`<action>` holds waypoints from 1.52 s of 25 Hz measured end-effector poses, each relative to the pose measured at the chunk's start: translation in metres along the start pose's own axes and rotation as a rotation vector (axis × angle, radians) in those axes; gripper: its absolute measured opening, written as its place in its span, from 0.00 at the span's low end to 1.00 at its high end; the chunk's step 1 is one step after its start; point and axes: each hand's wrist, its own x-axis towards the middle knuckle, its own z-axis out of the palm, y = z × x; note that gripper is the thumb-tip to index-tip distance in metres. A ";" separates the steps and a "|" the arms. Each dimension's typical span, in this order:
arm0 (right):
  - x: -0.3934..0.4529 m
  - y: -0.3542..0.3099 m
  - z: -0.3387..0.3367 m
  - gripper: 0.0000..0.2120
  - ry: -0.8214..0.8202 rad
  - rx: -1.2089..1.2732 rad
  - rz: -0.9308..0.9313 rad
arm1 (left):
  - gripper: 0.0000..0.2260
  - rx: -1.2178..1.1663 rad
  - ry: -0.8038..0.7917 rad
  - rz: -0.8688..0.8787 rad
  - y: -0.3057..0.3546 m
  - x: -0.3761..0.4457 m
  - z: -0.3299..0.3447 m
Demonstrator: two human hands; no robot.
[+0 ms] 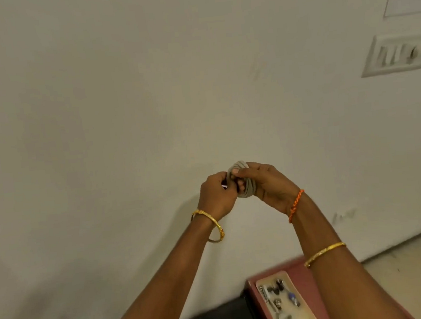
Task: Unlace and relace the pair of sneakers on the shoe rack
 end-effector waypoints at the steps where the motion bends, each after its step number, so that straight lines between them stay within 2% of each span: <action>1: -0.004 0.014 -0.013 0.07 0.048 -0.050 0.025 | 0.10 0.004 -0.028 -0.026 -0.010 0.000 0.013; 3: -0.014 0.046 -0.045 0.10 0.121 -0.066 0.129 | 0.09 0.017 -0.144 -0.080 -0.035 0.001 0.045; 5: -0.026 0.088 -0.084 0.09 0.165 0.000 0.255 | 0.09 -0.002 -0.306 -0.194 -0.061 0.000 0.084; 9: -0.051 0.184 -0.153 0.09 0.379 0.093 0.505 | 0.05 -0.221 -0.569 -0.687 -0.126 -0.010 0.175; 13: -0.064 0.295 -0.190 0.11 0.578 0.026 0.752 | 0.04 -0.172 -0.642 -0.995 -0.211 -0.024 0.264; 15: -0.069 0.359 -0.203 0.10 0.682 -0.058 0.828 | 0.04 -0.081 -0.643 -1.054 -0.256 -0.030 0.306; 18: -0.075 0.442 -0.204 0.05 0.786 -0.191 0.834 | 0.07 0.054 -0.589 -1.005 -0.313 -0.036 0.352; 20: -0.078 0.485 -0.205 0.09 0.817 -0.437 0.881 | 0.05 0.144 -0.556 -0.980 -0.346 -0.040 0.378; 22: -0.080 0.511 -0.205 0.10 0.753 -0.711 0.900 | 0.09 0.262 -0.567 -0.930 -0.369 -0.048 0.395; 24: -0.081 0.525 -0.206 0.09 0.674 -0.899 0.809 | 0.06 0.398 -0.623 -0.832 -0.383 -0.057 0.406; 27: -0.082 0.539 -0.206 0.10 0.607 -1.089 0.689 | 0.09 0.613 -0.727 -0.645 -0.391 -0.063 0.414; 31: -0.087 0.521 -0.213 0.05 0.453 -1.110 0.590 | 0.15 0.636 -0.840 -0.574 -0.384 -0.058 0.412; 34: -0.102 0.506 -0.235 0.07 0.476 -1.035 0.499 | 0.18 0.587 -0.827 -0.586 -0.376 -0.059 0.402; 36: -0.103 0.488 -0.244 0.12 0.493 -0.940 0.476 | 0.13 0.569 -0.777 -0.536 -0.368 -0.062 0.392; 38: -0.098 0.464 -0.241 0.12 0.500 -0.826 0.489 | 0.07 0.530 -0.677 -0.488 -0.350 -0.065 0.379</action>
